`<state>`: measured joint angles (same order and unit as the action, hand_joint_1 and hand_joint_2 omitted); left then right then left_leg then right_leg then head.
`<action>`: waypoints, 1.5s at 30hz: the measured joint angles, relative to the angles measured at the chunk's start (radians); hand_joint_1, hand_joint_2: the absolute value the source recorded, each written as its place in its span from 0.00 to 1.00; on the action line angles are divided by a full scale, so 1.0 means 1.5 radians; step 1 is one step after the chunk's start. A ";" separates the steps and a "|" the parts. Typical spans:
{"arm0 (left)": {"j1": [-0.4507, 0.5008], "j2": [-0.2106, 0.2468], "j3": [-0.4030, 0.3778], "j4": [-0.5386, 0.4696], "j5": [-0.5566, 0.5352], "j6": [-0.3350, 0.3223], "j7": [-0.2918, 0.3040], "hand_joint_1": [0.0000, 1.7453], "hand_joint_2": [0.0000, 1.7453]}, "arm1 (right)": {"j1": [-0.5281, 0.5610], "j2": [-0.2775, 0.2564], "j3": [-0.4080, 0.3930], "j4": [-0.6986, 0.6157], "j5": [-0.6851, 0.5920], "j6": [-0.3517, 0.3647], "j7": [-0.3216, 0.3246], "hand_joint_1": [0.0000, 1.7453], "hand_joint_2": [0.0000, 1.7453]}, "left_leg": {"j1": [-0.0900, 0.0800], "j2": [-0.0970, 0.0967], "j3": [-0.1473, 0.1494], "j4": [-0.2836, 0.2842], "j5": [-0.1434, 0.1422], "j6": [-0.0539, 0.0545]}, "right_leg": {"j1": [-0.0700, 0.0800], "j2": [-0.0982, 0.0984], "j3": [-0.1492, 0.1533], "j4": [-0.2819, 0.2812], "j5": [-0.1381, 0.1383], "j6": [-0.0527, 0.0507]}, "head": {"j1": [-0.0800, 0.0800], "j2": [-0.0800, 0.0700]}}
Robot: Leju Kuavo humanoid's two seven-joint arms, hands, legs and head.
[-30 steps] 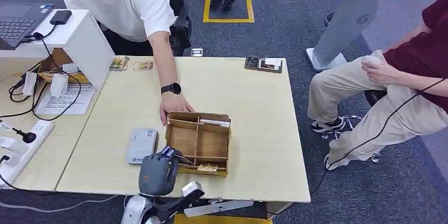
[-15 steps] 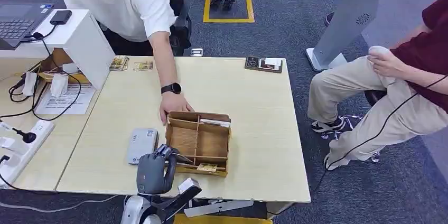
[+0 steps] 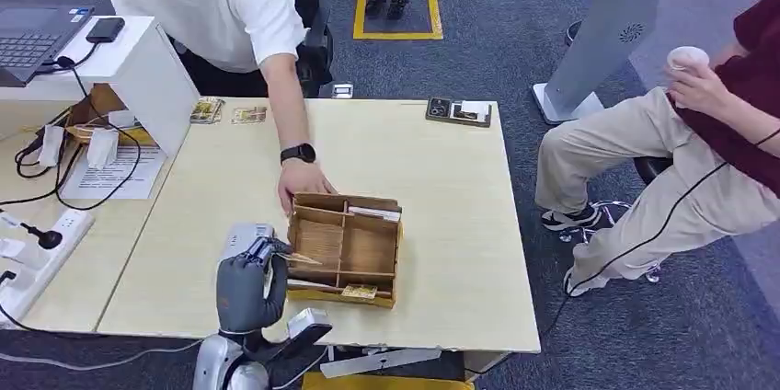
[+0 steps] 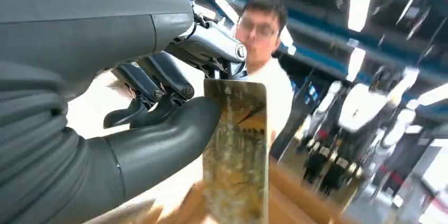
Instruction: Pass the card to the sensor for recognition and then transmit it.
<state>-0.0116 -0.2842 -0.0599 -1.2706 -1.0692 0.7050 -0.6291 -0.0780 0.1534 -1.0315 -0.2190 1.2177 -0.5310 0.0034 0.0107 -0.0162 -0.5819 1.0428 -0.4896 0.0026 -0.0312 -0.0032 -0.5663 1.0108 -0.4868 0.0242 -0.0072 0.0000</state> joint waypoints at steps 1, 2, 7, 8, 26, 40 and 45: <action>0.002 0.000 0.000 -0.021 -0.005 0.000 -0.003 1.00 1.00 | 0.000 0.001 0.000 0.000 0.000 0.000 0.000 0.00 1.00 | 0.000 0.000 0.000 0.000 0.000 0.000 | 0.000 0.000 0.000 0.000 0.000 0.000 | 0.000 0.000; 0.003 0.000 0.000 -0.027 -0.006 0.000 -0.005 1.00 1.00 | 0.000 0.002 0.000 0.000 0.000 0.000 0.000 0.00 1.00 | 0.000 0.000 0.000 0.000 0.000 0.000 | 0.000 0.000 0.000 0.000 0.000 0.000 | 0.000 0.000; 0.009 0.000 0.001 -0.079 -0.001 0.000 -0.013 1.00 1.00 | 0.000 0.002 0.000 0.000 0.001 0.000 0.000 0.00 1.00 | 0.000 0.000 0.000 0.000 0.000 0.000 | 0.000 0.000 0.000 0.000 0.000 0.000 | 0.000 0.000; 0.009 0.000 0.001 -0.086 0.001 0.000 -0.013 1.00 1.00 | 0.000 0.002 0.000 0.000 0.001 0.000 0.000 0.00 1.00 | 0.000 0.000 0.000 0.000 0.000 0.000 | 0.000 0.000 0.000 0.000 0.000 0.000 | 0.000 0.000; -0.022 0.000 0.001 -0.126 0.160 -0.002 -0.046 1.00 1.00 | 0.000 0.007 0.000 0.000 0.010 -0.008 0.000 0.00 1.00 | 0.000 0.001 0.000 0.000 0.000 0.000 | 0.000 0.001 0.000 0.000 0.000 0.000 | 0.000 0.000; -0.078 -0.001 0.001 -0.117 0.243 -0.002 -0.047 1.00 1.00 | -0.001 0.007 0.004 0.000 0.013 -0.009 0.001 0.00 1.00 | 0.000 0.001 0.000 0.000 0.000 0.000 | 0.000 0.001 -0.001 0.000 0.000 0.000 | 0.000 0.000; -0.099 -0.004 0.001 -0.095 0.255 -0.002 -0.041 1.00 1.00 | -0.001 0.007 0.009 0.000 0.014 -0.010 0.001 0.00 1.00 | 0.000 0.001 0.000 0.000 0.000 0.000 | 0.000 0.001 -0.001 0.000 0.000 0.000 | 0.000 0.000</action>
<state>-0.1605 -0.2899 -0.0584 -1.4137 -0.6870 0.7015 -0.6912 -0.0792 0.1644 -1.0174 -0.2190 1.2383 -0.5459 0.0050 0.0107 -0.0148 -0.5817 1.0429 -0.4896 0.0026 -0.0312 -0.0012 -0.5671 1.0108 -0.4866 0.0242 -0.0076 0.0000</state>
